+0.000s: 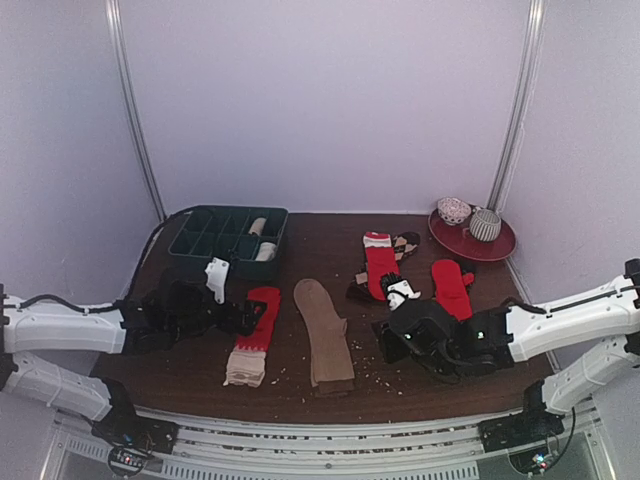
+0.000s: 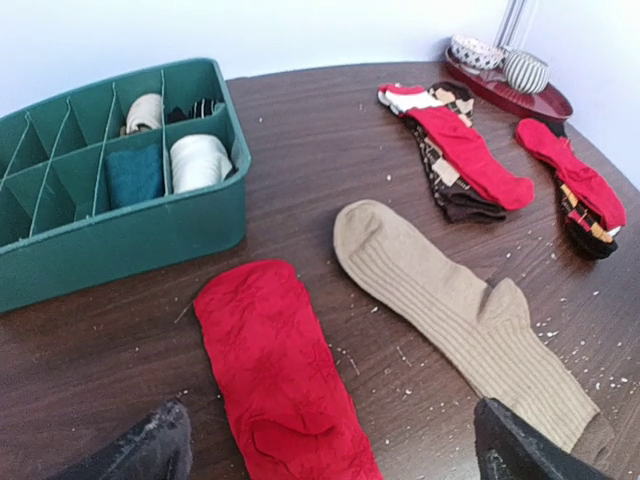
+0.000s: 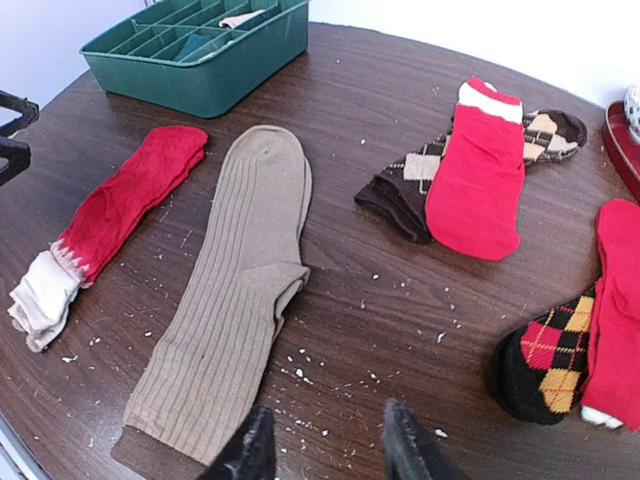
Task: Roll the socks
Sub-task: Pick up the pair of socks from the center of the board.
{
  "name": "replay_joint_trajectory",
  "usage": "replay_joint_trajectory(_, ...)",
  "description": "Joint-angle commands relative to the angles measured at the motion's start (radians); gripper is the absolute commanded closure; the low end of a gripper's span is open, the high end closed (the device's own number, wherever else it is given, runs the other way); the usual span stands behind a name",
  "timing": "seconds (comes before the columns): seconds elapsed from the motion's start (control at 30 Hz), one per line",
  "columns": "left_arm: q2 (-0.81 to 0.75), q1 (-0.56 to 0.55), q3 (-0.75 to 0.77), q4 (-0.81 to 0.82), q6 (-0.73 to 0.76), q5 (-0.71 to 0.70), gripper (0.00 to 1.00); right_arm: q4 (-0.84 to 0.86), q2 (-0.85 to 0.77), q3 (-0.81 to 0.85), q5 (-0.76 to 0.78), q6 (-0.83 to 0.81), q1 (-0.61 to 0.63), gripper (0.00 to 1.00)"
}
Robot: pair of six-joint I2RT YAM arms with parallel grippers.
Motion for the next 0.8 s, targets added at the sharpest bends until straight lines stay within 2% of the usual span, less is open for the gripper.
replay_joint_trajectory(0.0, -0.067, 0.000, -0.035, 0.012, 0.026, 0.009, 0.02, -0.003, -0.056, -0.010, 0.012, -0.054, -0.003, 0.53)
replay_joint_trajectory(0.07, -0.099, 0.001, -0.055, 0.027, 0.034, 0.024, 0.02, 0.037, -0.093, -0.053, -0.018, -0.105, -0.003, 0.38)
replay_joint_trajectory(0.17, -0.140, 0.001, -0.087, 0.060, 0.042, 0.063, 0.02, 0.139, -0.170, -0.131, -0.054, -0.198, -0.005, 0.04)
replay_joint_trajectory(0.2, -0.152, 0.001, -0.097, 0.071, 0.046, 0.070, 0.02, 0.173, -0.189, -0.153, -0.072, -0.233, -0.005, 0.00)
replay_joint_trajectory(0.33, -0.178, 0.001, -0.143, 0.124, 0.055, 0.067, 0.02, 0.311, -0.237, -0.243, -0.144, -0.390, -0.008, 0.00)
replay_joint_trajectory(0.43, -0.153, 0.000, -0.147, 0.130, 0.058, 0.056, 0.02, 0.465, -0.210, -0.320, -0.311, -0.536, -0.008, 0.00)
replay_joint_trajectory(0.6, -0.106, 0.001, -0.139, 0.136, 0.041, 0.067, 0.02, 0.663, -0.069, -0.371, -0.520, -0.742, -0.008, 0.00)
replay_joint_trajectory(0.77, -0.098, 0.001, -0.149, 0.147, 0.040, 0.065, 0.02, 0.672, 0.132, -0.270, -0.654, -0.853, -0.008, 0.02)
